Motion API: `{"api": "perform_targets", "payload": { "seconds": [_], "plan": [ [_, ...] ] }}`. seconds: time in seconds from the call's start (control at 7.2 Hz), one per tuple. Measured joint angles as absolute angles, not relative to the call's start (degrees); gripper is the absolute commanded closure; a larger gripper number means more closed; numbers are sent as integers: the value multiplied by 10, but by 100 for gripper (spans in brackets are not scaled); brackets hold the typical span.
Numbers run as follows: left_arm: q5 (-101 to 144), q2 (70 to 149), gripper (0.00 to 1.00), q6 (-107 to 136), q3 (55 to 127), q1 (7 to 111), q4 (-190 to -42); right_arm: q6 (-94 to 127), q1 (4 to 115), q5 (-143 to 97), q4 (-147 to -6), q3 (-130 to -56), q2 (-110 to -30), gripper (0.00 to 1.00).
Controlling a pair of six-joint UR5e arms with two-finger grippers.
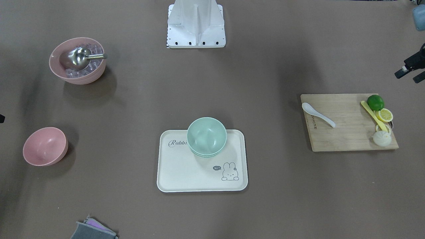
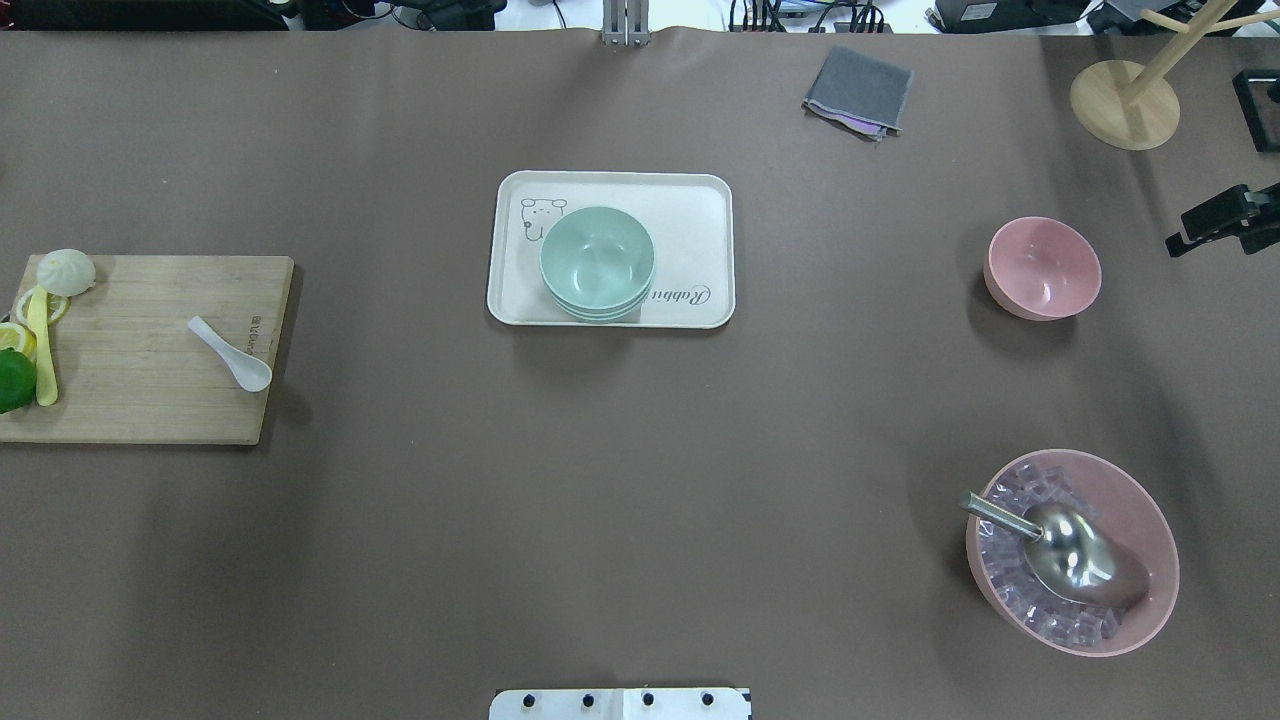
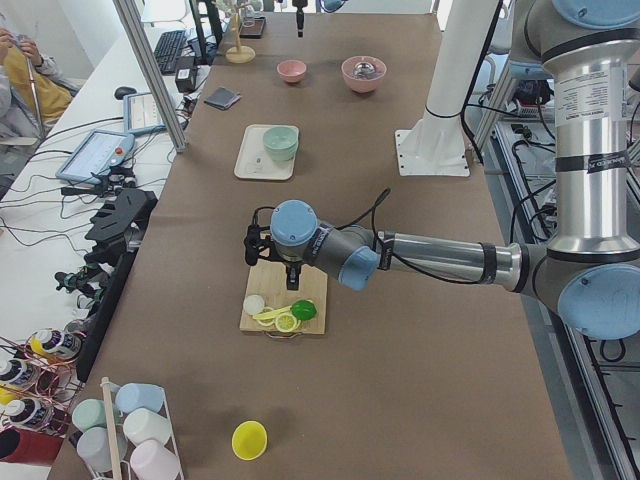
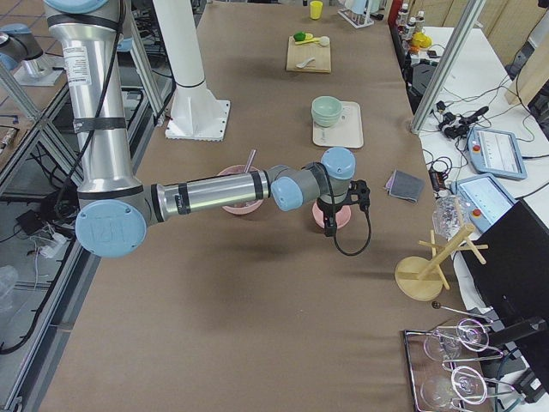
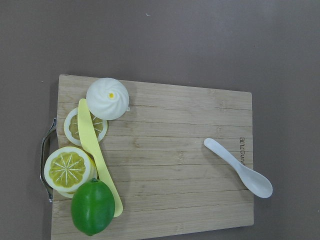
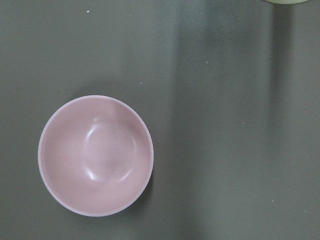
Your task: Stack pink bowl on green and place spoon
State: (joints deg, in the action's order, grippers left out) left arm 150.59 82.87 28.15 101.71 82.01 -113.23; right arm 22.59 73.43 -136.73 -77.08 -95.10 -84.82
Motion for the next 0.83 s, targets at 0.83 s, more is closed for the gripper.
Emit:
{"api": "perform_targets", "payload": {
  "seconds": [0.83],
  "plan": [
    [1472, 864, 2, 291, 1004, 788, -1127, 226, 729, -1366, -771, -949, -849, 0]
  ]
}}
